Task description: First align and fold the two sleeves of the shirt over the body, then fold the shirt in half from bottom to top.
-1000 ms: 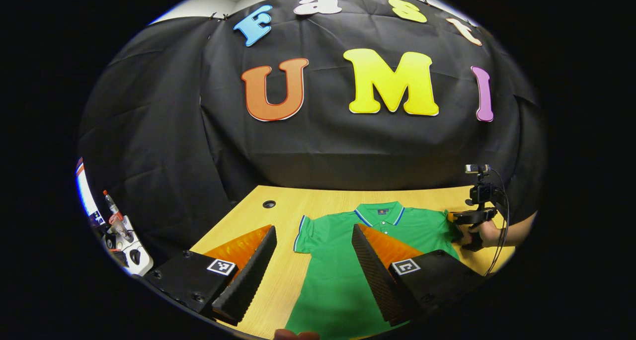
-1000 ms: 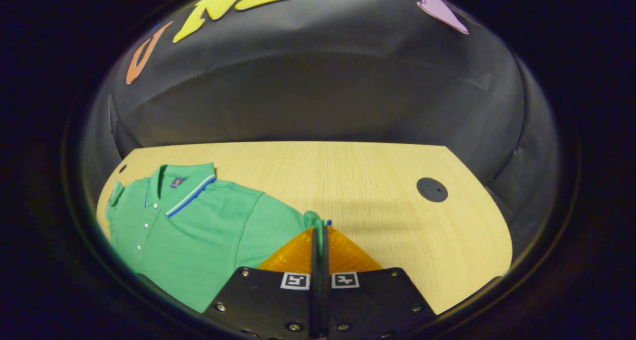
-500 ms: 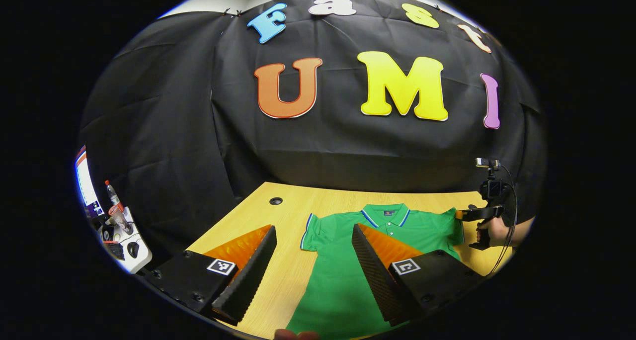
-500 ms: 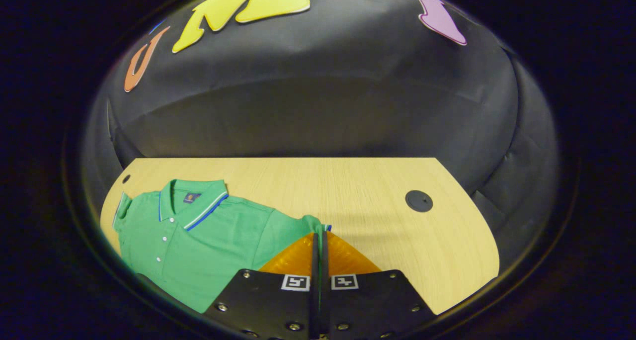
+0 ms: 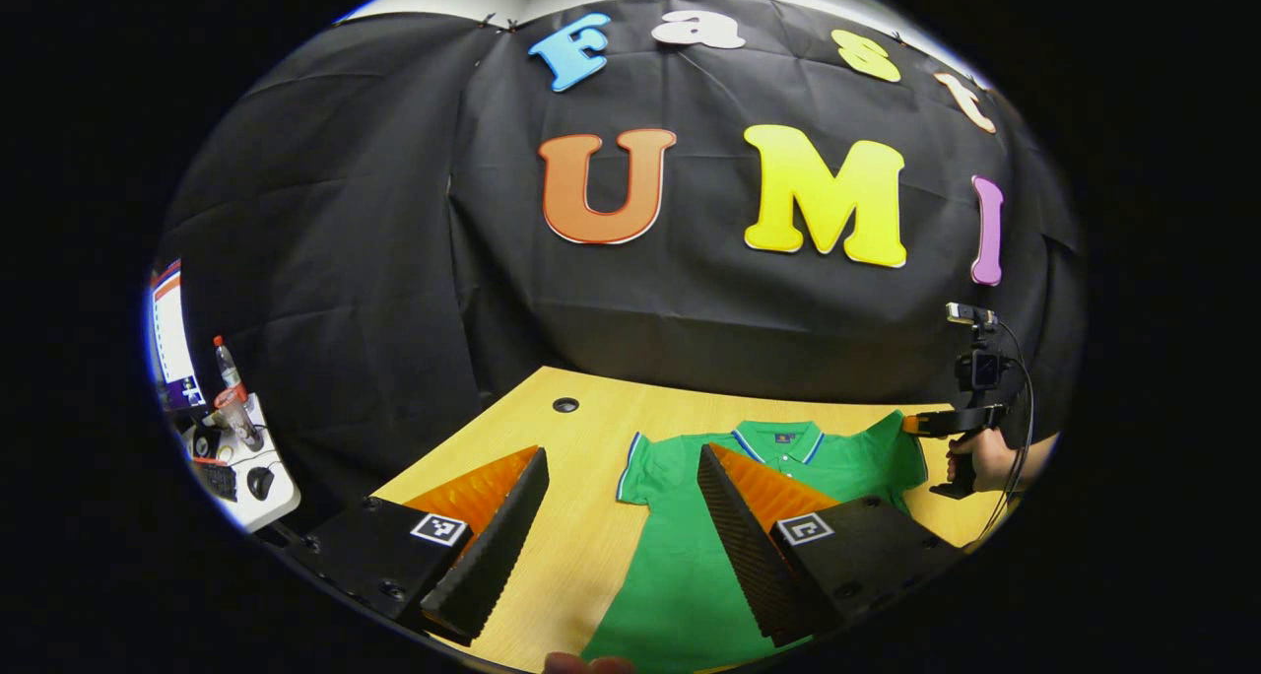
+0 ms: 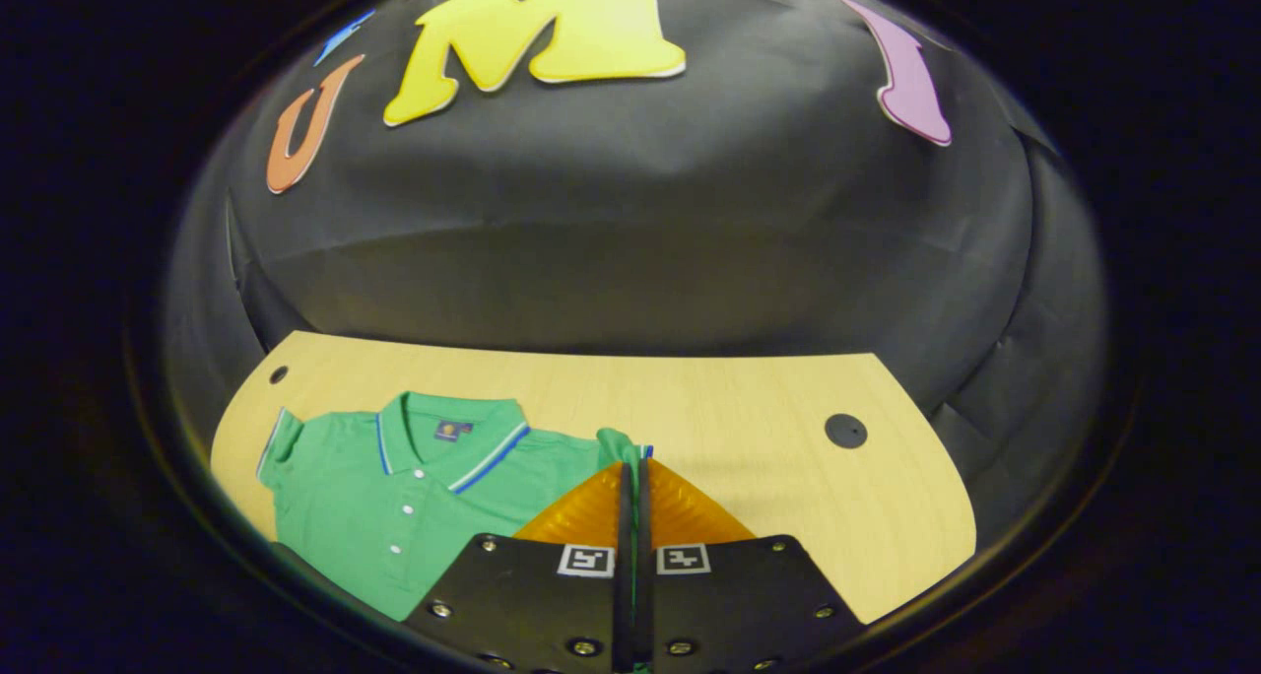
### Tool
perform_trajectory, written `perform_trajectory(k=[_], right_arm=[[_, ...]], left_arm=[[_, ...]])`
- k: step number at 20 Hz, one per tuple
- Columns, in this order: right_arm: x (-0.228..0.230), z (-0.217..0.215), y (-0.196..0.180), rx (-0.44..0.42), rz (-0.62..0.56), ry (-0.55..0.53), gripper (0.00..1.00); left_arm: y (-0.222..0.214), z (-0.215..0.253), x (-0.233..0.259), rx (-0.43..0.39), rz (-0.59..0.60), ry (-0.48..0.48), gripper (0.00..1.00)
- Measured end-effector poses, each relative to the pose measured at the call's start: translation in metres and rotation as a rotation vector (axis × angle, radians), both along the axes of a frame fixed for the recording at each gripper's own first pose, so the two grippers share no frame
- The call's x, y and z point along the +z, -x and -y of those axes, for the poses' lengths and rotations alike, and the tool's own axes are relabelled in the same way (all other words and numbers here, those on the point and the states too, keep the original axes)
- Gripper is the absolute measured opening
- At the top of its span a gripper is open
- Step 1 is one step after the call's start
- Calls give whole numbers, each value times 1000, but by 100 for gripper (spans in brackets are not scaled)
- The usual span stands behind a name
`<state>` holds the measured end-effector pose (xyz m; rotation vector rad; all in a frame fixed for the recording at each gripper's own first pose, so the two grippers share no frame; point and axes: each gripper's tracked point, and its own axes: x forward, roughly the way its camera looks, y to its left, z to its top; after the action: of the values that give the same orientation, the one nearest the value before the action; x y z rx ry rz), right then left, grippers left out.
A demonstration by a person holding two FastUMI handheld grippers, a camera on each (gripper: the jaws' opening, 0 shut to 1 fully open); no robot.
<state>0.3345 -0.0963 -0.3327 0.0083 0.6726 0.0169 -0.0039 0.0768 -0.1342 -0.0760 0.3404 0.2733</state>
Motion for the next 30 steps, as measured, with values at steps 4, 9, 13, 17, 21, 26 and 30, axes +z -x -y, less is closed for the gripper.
perform_trajectory(k=[4, 9, 13, 17, 21, 26, 30], right_arm=[[7, -35, 3, 34, -9, 12, 1], [-6, -79, 9, 68, -64, 25, 1], [-10, -109, 13, 79, -90, -16, 2], [8, -117, 18, 85, -63, -43, 8], [52, -103, 33, 109, 12, -29, 55], [118, -84, 71, 129, 128, 7, 59], [157, -72, 113, 174, 184, 66, 59]], left_arm=[[12, -31, 3, 48, 18, 3, 98], [28, -61, -2, 85, 3, 4, 98], [37, -73, -5, 91, -14, 1, 98], [34, -73, -5, 66, -13, 19, 98], [9, -60, -2, -21, 14, 38, 98], [-36, -37, -6, -209, 46, 57, 98], [-74, -29, -32, -333, 10, 77, 98]])
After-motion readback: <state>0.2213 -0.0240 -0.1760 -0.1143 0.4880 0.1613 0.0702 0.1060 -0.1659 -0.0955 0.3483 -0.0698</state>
